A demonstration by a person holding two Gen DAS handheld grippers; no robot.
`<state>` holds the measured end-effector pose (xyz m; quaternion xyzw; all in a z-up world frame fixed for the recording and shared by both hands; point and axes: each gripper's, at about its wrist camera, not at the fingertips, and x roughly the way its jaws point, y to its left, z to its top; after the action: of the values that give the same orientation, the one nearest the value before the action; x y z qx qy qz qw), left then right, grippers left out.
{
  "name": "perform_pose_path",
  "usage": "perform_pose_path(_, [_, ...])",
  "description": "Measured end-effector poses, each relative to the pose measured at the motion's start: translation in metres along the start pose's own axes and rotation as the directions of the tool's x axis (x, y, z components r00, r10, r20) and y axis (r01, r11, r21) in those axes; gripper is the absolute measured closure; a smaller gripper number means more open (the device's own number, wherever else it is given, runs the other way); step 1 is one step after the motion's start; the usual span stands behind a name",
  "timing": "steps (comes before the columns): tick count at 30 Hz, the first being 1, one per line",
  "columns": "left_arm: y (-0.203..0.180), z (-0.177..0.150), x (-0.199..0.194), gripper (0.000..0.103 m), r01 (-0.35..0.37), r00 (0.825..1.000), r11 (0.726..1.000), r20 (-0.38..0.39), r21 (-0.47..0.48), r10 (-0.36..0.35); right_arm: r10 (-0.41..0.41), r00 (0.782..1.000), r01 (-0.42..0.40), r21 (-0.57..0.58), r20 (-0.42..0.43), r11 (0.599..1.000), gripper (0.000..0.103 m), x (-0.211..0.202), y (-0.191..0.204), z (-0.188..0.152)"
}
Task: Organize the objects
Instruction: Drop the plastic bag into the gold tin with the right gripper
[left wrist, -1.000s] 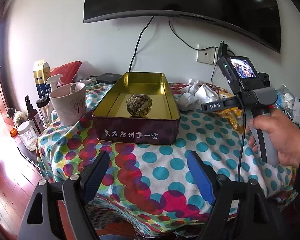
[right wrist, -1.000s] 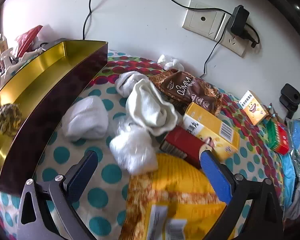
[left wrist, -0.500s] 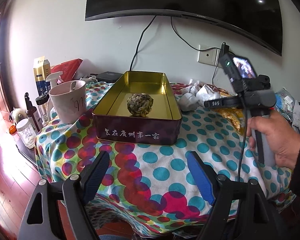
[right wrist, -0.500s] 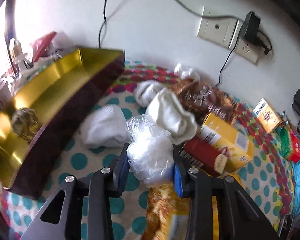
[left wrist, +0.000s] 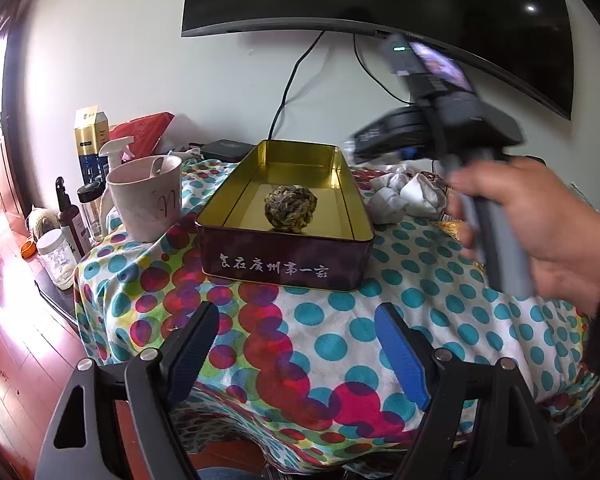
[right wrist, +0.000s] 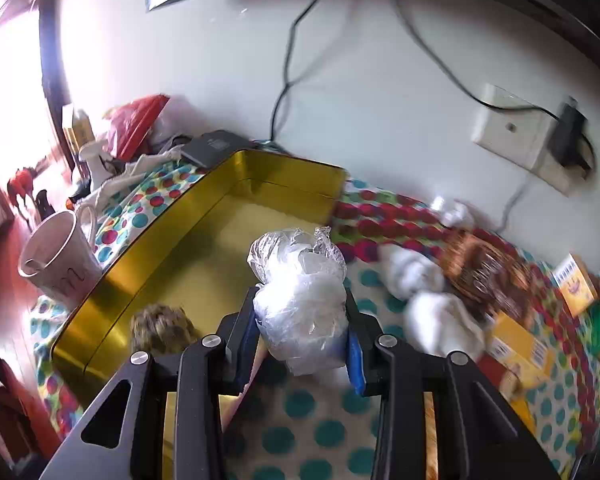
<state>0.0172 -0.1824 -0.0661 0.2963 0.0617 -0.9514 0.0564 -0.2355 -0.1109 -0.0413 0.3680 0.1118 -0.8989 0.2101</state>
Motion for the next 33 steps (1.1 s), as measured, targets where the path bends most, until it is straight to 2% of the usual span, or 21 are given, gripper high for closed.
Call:
perform_pose_path(7, [0.013,0.001,0.008,0.021,0.002,1.0,0.999,-0.021,-0.039,-0.003,0.013,0.998,-0.018,-0.077,-0.06,0.997,0.068,0.046,0.028,0.016])
perform_pose_path(14, [0.023,0.002,0.013,0.021,0.001,0.999,0.997,-0.032,-0.074,-0.003,0.027,0.995,-0.037,-0.104,-0.091,0.994,0.065,0.069,0.04,0.019])
perform_pose_path(15, [0.023,0.002,0.013,0.021,0.001,0.999,0.997,-0.032,-0.075,-0.003,0.032,0.995,-0.041,-0.101,-0.089,0.994,0.061,0.069,0.04,0.019])
perform_pose_path(17, [0.021,0.002,0.013,0.021,-0.002,1.0,0.997,-0.031,-0.071,0.0,0.028,0.997,-0.035,-0.094,-0.076,0.995,0.043,0.067,0.039,0.019])
perform_pose_path(18, [0.021,0.002,0.013,0.021,-0.003,0.999,0.998,-0.032,-0.068,0.001,0.021,0.998,-0.027,-0.091,-0.064,0.996,0.024,0.063,0.037,0.019])
perform_pose_path(19, [0.019,0.001,0.013,0.021,-0.003,0.999,0.998,-0.036,-0.064,0.001,0.032,0.999,-0.036,-0.089,-0.037,0.995,0.017,0.055,0.035,0.02])
perform_pose_path(20, [0.019,0.001,0.013,0.021,-0.003,0.999,0.998,-0.036,-0.062,0.001,0.04,0.999,-0.04,-0.087,-0.007,0.995,0.017,0.044,0.032,0.02])
perform_pose_path(23, [0.015,0.002,0.012,0.021,-0.009,1.0,0.999,-0.027,-0.046,0.008,0.032,0.998,-0.029,-0.062,0.049,0.998,0.014,0.013,0.01,0.018])
perform_pose_path(24, [0.015,0.002,0.01,0.021,-0.011,1.0,0.999,-0.022,-0.045,0.01,0.02,0.998,-0.017,-0.05,0.065,0.999,0.01,0.003,-0.001,0.015])
perform_pose_path(27, [0.012,0.002,0.009,0.021,-0.006,1.0,0.999,-0.019,-0.04,0.005,-0.085,0.99,0.087,-0.011,0.116,0.996,0.004,-0.031,-0.048,-0.01])
perform_pose_path(33, [-0.007,0.001,0.004,0.021,0.011,1.0,1.0,0.001,0.018,-0.011,-0.242,0.968,0.234,0.107,0.066,0.966,0.004,-0.056,-0.135,-0.075])
